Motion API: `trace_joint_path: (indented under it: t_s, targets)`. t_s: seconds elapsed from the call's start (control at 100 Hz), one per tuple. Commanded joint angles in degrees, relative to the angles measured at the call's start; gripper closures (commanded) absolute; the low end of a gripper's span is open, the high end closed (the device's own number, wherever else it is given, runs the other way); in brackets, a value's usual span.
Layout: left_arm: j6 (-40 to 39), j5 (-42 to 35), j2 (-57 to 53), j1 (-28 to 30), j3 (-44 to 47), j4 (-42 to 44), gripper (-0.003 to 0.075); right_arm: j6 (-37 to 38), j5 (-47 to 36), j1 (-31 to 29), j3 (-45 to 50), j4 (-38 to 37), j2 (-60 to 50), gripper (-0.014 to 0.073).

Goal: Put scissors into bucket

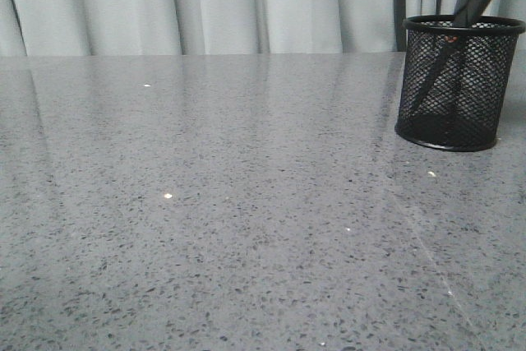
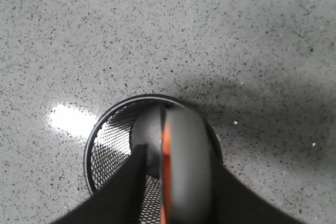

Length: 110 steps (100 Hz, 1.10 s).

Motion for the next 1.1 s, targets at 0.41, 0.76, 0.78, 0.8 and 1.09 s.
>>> trace_joint_path:
  t_s: [0.41, 0.76, 0.78, 0.8, 1.09]
  targets:
    - [-0.7, -4.7, 0.6, 0.0, -1.2, -1.5, 0.0587, -0.1, -2.7, -0.2, -7.1, 0.6, -2.2, 0.0197]
    - [-4.6, -20.8, 0.6, 0.7, 1.7, 0.9, 0.0587, -0.1, -3.2, -0.2, -10.6, 1.4, -10.1, 0.0645]
    - [-5.1, -21.6, 0.6, 1.0, 2.1, 0.9, 0.0587, -0.1, -3.2, -0.1, -10.1, 1.5, -11.2, 0.0667]
    - [-5.3, -22.3, 0.6, 1.3, 2.5, 0.9, 0.0587, -0.1, -3.2, 0.1, -9.7, 1.7, -12.4, 0.0660]
    - [-6.3, -28.2, 0.6, 7.5, 7.7, 0.9, 0.0659, -1.9, -11.2, 7.0, 9.4, 2.1, -38.7, 0.0641]
